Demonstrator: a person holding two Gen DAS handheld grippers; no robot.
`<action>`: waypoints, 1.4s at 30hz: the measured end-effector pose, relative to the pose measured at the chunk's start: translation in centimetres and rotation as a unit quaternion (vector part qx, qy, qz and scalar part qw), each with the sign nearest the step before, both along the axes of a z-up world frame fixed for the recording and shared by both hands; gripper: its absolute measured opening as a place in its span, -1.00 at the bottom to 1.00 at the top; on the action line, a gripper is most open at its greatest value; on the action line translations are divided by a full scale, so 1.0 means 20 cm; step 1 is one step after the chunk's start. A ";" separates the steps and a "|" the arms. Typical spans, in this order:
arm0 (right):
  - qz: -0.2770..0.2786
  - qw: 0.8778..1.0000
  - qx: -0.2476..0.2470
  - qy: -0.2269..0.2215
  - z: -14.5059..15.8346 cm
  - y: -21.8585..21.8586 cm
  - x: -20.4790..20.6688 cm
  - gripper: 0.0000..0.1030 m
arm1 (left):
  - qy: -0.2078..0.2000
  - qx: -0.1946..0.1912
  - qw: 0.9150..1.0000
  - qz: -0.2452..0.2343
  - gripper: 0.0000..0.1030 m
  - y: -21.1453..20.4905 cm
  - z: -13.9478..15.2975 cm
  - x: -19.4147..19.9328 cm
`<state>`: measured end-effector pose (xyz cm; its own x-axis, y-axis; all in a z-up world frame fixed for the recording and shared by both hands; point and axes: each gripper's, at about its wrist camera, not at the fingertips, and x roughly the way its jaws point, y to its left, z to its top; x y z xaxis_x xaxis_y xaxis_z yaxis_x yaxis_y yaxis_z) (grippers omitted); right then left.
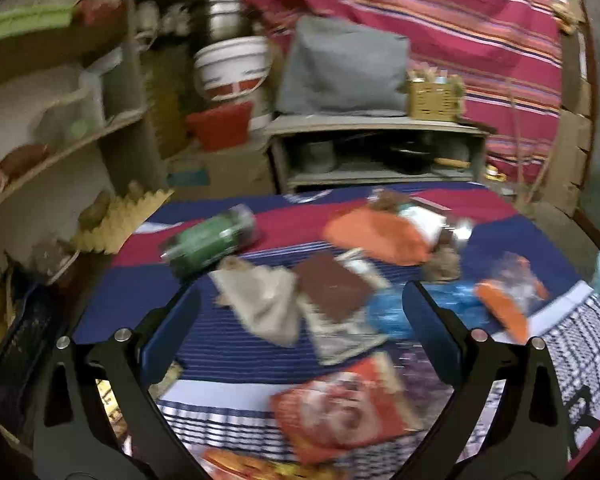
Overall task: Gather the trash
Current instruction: 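Open the left tool to drop the cup while the right tool drops the pad into the basket, then grasp the beige cloth with the left tool while the right tool grasps the clear plastic bag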
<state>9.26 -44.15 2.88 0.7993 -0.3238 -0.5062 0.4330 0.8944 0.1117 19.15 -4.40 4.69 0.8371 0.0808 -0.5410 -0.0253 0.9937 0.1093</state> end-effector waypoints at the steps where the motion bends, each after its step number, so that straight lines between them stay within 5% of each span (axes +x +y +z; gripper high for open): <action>1: 0.007 1.000 0.000 0.000 0.01 0.03 0.01 0.78 | 0.004 -0.002 1.000 0.007 0.89 0.04 -0.01 0.02; 12: 0.118 0.993 -0.014 0.027 0.03 0.51 0.33 0.78 | 0.040 -0.010 0.999 0.016 0.87 0.27 -0.14 0.17; 21: 0.158 0.985 -0.009 0.073 -0.13 0.68 0.47 0.78 | 0.084 -0.018 0.996 -0.011 0.49 0.23 -0.24 0.30; 24: 0.164 0.983 -0.007 0.077 -0.15 0.70 0.46 0.78 | 0.105 -0.044 0.993 -0.019 0.15 0.24 -0.26 0.35; 26: 0.167 0.983 -0.012 0.081 -0.15 0.72 0.45 0.78 | 0.122 -0.053 0.991 -0.022 -0.36 0.24 -0.29 0.38; 28: 0.172 0.981 -0.013 0.083 -0.16 0.74 0.44 0.78 | 0.132 -0.053 0.990 -0.026 -0.56 0.24 -0.31 0.38; 42: 0.204 0.973 -0.032 0.101 -0.19 0.89 0.45 0.78 | 0.061 -0.046 0.997 0.003 -0.71 0.24 -0.11 0.18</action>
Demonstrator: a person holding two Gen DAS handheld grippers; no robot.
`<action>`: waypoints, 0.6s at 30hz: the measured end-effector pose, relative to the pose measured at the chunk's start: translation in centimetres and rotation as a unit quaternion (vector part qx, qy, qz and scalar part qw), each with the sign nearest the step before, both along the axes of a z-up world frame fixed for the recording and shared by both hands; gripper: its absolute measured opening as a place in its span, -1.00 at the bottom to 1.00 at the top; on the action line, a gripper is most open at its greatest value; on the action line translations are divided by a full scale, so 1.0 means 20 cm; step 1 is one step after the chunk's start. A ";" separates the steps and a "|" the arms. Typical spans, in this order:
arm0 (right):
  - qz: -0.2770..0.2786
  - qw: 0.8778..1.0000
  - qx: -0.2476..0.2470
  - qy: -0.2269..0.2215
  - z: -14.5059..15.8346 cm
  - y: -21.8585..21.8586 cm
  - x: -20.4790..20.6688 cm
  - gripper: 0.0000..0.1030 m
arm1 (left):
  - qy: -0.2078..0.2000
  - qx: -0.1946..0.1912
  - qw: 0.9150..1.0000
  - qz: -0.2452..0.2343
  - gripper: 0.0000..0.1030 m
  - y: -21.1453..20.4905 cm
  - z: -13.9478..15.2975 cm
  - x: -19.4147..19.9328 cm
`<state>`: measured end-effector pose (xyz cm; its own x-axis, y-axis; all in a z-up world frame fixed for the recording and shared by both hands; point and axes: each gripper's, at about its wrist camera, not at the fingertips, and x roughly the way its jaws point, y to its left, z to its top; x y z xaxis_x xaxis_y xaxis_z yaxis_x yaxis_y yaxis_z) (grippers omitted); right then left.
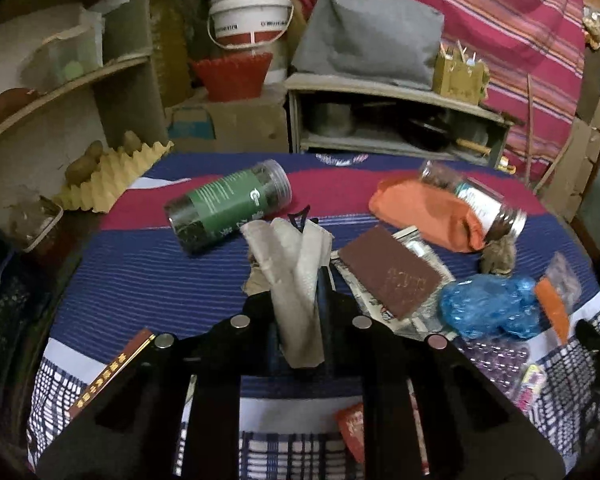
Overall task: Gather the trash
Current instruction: 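Grasp the beige cloth with the left tool while the right tool grasps the clear plastic bag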
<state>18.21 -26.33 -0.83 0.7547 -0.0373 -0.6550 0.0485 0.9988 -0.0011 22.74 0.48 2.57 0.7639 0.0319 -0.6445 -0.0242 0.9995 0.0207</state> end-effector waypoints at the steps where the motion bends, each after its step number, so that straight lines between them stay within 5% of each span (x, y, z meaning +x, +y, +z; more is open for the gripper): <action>1: 0.000 1.000 -0.004 0.004 -0.01 0.01 0.01 0.78 | -0.002 0.001 1.000 -0.002 -0.71 0.00 0.01 -0.01; 10: -0.001 0.999 -0.034 0.037 -0.09 0.05 0.16 0.74 | -0.019 0.002 0.999 -0.033 -0.71 -0.12 0.06 -0.10; 12: 0.004 0.999 -0.027 0.042 -0.09 0.03 0.17 0.52 | -0.018 0.005 0.999 -0.037 -0.71 -0.14 0.06 -0.11; 14: 0.014 0.999 -0.009 0.049 -0.10 0.02 0.18 0.08 | -0.016 0.007 0.999 -0.041 -0.71 -0.15 0.05 -0.10; 18: 0.029 0.998 0.010 0.046 -0.09 -0.01 0.17 -0.20 | -0.014 0.010 0.999 -0.042 -0.71 -0.17 0.05 -0.10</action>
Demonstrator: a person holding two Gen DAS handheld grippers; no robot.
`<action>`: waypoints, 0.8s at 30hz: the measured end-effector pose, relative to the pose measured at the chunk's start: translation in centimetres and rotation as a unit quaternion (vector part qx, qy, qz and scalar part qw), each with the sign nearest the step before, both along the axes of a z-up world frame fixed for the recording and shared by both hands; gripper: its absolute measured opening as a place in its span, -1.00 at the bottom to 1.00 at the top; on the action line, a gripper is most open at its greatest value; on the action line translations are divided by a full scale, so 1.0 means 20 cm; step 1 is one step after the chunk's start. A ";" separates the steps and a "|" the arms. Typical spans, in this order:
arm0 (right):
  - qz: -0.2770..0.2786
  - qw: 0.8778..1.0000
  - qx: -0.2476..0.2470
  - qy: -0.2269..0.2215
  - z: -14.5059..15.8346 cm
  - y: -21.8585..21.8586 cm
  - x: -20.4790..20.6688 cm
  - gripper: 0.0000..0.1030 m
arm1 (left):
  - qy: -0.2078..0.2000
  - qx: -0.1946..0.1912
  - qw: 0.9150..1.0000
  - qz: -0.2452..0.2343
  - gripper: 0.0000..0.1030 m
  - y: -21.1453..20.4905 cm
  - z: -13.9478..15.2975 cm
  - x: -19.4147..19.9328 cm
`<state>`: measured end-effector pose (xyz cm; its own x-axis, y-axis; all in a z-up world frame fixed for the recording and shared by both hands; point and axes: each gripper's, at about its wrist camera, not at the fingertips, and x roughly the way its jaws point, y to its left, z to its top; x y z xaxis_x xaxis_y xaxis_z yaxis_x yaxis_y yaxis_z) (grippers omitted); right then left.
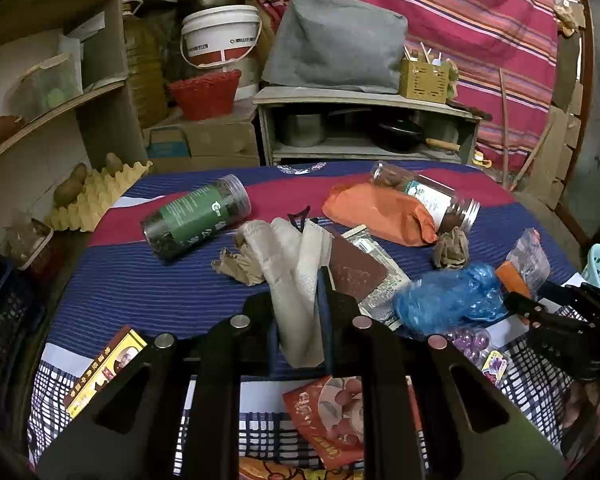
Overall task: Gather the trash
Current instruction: 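Grasp the beige cloth with the left tool while the right tool grasps the clear plastic bag, then carry the beige cloth and clear bag over the basket with both tools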
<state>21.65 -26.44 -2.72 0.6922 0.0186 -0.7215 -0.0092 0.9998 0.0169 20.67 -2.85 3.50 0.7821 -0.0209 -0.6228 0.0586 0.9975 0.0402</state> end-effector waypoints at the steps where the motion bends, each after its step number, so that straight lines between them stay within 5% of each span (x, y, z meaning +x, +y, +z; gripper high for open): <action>1: 0.002 1.000 0.002 -0.003 0.01 -0.01 -0.01 -0.22 | 0.000 0.000 1.000 0.000 -0.71 0.00 0.00 0.00; 11: -0.012 0.999 0.021 -0.040 0.14 -0.17 -0.12 -0.54 | -0.010 -0.001 1.000 -0.006 -0.71 -0.06 0.03 -0.04; 24: -0.066 0.989 0.056 -0.118 0.38 -0.52 -0.47 -0.56 | -0.050 -0.008 0.996 -0.071 -0.71 -0.41 0.17 -0.15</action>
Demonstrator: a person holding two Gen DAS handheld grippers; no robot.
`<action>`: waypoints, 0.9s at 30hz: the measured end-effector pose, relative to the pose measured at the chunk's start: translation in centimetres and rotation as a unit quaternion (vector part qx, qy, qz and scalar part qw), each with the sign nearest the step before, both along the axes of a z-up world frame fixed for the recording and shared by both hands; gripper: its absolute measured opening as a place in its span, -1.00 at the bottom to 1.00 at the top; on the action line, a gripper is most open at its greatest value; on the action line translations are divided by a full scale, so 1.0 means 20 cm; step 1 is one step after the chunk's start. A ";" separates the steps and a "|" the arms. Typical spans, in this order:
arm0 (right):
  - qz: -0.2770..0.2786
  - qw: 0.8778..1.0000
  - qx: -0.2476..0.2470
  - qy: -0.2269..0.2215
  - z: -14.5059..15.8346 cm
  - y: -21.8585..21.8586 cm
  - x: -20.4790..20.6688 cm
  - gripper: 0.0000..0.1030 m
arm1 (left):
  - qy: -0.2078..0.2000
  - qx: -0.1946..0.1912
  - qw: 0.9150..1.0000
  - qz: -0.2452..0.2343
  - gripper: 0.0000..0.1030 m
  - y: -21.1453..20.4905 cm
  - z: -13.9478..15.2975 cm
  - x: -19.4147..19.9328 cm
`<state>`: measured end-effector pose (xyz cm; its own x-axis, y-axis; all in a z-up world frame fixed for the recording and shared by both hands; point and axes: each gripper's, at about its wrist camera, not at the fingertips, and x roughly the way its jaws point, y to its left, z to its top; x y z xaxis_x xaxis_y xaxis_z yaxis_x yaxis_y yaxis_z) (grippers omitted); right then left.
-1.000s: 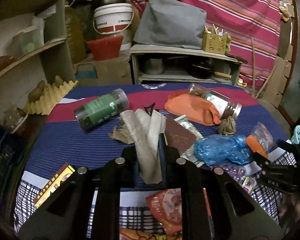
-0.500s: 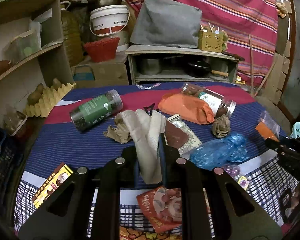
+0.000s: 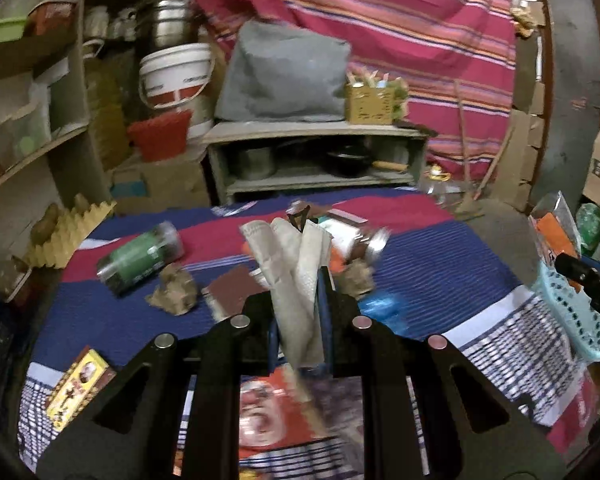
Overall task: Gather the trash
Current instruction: 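Carry the beige cloth and clear bag over the basket with both tools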
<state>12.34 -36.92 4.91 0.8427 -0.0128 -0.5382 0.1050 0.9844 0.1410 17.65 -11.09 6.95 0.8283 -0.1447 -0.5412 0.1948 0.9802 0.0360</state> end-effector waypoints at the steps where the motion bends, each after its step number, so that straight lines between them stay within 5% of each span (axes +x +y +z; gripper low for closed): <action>1: -0.006 1.000 -0.001 -0.002 0.01 -0.03 -0.03 -0.56 | 0.000 -0.001 1.000 -0.005 -0.71 -0.04 0.00 0.00; 13: -0.123 0.991 0.057 -0.007 -0.07 -0.57 -0.35 -0.56 | -0.030 0.021 0.991 -0.131 -0.71 -0.70 0.01 -0.20; 27: -0.140 0.988 0.053 0.024 -0.25 -0.90 -0.43 -0.56 | 0.018 0.000 0.976 -0.218 -0.71 -1.27 -0.13 -0.27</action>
